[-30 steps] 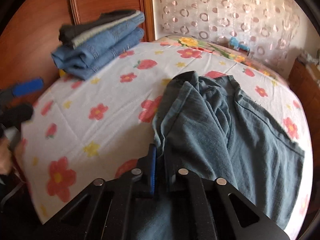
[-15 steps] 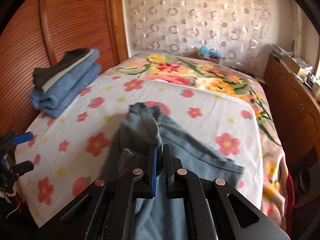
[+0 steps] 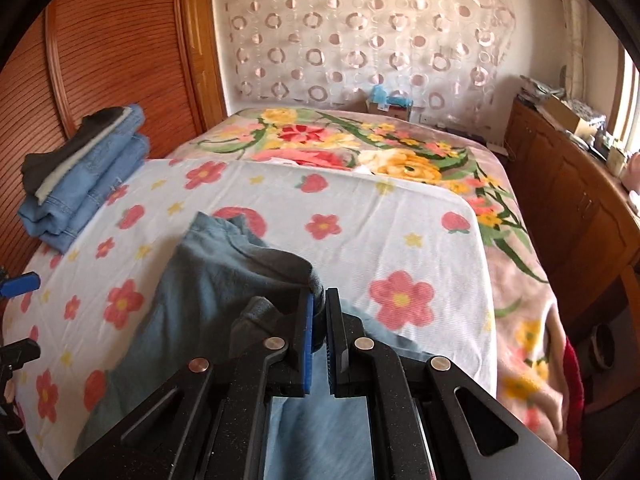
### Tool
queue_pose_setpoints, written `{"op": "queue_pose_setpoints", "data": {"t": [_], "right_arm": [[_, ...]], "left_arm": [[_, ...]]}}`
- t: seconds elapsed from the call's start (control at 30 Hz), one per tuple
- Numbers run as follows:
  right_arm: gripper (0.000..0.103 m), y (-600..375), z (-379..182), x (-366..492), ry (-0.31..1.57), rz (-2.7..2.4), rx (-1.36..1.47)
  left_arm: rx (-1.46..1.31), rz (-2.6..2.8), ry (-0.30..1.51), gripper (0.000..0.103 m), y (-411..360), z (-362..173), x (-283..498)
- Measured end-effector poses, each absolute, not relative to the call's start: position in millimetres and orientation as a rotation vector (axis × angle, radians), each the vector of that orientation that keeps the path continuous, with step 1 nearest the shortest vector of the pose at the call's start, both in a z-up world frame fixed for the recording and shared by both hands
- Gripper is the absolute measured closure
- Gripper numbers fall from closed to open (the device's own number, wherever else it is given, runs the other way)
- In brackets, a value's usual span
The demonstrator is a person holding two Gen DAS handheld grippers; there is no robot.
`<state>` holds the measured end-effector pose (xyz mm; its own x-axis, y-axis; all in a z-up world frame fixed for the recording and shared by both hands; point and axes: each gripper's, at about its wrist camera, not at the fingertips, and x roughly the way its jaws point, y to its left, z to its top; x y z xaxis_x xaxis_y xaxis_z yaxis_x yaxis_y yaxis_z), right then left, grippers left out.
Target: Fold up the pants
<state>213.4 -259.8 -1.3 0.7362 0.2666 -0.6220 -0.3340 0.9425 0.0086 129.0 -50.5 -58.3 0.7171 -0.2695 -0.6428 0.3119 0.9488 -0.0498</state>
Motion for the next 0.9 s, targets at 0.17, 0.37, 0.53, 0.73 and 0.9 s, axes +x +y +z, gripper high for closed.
{"op": "queue_pose_setpoints", "data": {"t": [0.17,0.37,0.53,0.73,0.9], "right_arm": [[0.077,-268,-9,215,0.680,0.217,-0.103],[0.077,-270,-2,192,0.641,0.258,-0.044],[0.077,-258,-6,184,0.658,0.358,-0.046],[0.077,-246,-18,206,0.722,0.346,-0.079],[0.077,-241,-23,221,0.759,0.327,-0.098]], "left_arm": [[0.080,-0.335,0.739,0.020,-64,-73,136],[0.121,-0.346,0.765,0.020,-78,-80,142],[0.109,-0.358,0.776,0.020,-84,-83,141],[0.144,-0.361,0.822,0.020,-94,-98,143],[0.163,-0.346,0.829,0.020,-96,-99,143]]}}
